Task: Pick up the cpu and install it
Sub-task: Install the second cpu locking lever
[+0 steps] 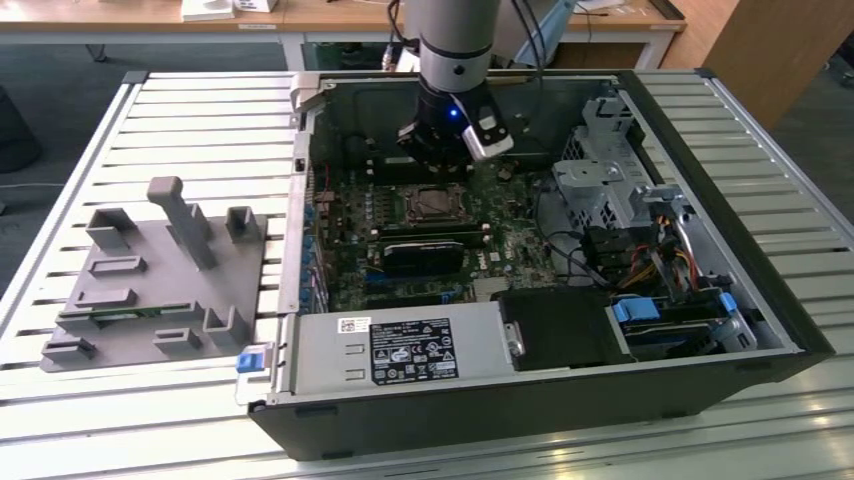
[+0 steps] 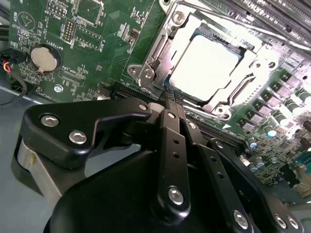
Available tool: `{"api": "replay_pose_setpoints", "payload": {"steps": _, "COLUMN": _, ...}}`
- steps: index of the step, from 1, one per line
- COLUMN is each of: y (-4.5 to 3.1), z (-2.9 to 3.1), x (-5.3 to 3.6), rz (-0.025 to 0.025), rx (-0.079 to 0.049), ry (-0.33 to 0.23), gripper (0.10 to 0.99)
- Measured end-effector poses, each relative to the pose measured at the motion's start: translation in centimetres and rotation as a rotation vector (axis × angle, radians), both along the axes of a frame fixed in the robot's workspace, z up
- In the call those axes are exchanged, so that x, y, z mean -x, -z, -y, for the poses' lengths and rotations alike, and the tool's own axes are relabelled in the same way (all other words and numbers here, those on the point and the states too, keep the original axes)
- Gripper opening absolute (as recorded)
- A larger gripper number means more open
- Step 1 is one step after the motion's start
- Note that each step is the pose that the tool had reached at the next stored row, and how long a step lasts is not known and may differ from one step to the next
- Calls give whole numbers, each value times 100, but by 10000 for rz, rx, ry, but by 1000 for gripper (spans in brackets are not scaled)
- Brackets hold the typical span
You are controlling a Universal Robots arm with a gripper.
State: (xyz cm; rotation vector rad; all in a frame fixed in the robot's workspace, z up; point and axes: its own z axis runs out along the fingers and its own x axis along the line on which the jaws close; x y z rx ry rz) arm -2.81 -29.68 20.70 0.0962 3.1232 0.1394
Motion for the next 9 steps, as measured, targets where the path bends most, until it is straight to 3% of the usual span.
{"api": "replay_pose_setpoints", "payload": {"steps": 9, "y": -26, "z": 76, "x": -2, "rz": 1, "rx": -14, "ry": 0, "gripper": 106}}
